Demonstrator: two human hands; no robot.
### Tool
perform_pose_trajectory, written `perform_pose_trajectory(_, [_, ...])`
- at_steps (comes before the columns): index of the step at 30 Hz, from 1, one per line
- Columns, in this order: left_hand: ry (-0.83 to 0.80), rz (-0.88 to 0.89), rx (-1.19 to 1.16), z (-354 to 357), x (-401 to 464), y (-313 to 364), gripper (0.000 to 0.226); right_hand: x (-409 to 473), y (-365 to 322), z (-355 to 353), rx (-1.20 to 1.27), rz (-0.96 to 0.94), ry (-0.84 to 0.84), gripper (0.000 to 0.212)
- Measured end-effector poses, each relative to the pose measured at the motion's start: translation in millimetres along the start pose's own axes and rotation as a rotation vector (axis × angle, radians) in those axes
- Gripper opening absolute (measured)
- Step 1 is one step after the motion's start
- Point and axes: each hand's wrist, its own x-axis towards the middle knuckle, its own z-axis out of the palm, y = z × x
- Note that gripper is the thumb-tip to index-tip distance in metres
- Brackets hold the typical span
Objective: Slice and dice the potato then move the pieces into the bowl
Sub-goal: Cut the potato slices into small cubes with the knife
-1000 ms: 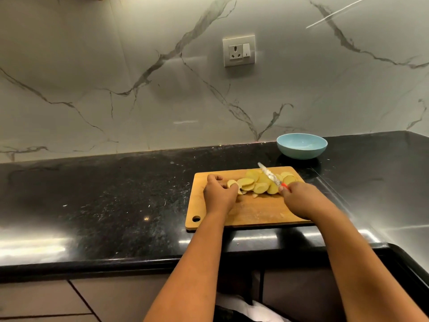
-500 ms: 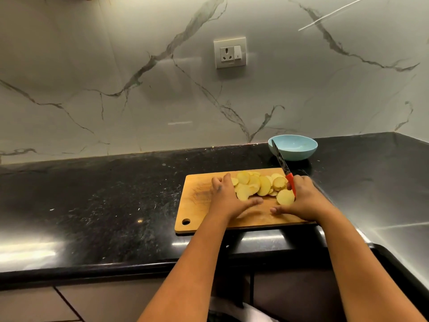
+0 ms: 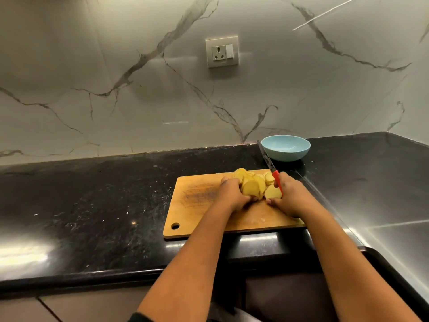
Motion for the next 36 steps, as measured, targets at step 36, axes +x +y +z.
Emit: perform_pose_trajectory(36, [0.219, -0.071, -0.230, -55.7, -44.8, -72.6, 0.041, -13.5, -83.0, 51.6, 0.046, 0.087, -0.027, 0.034])
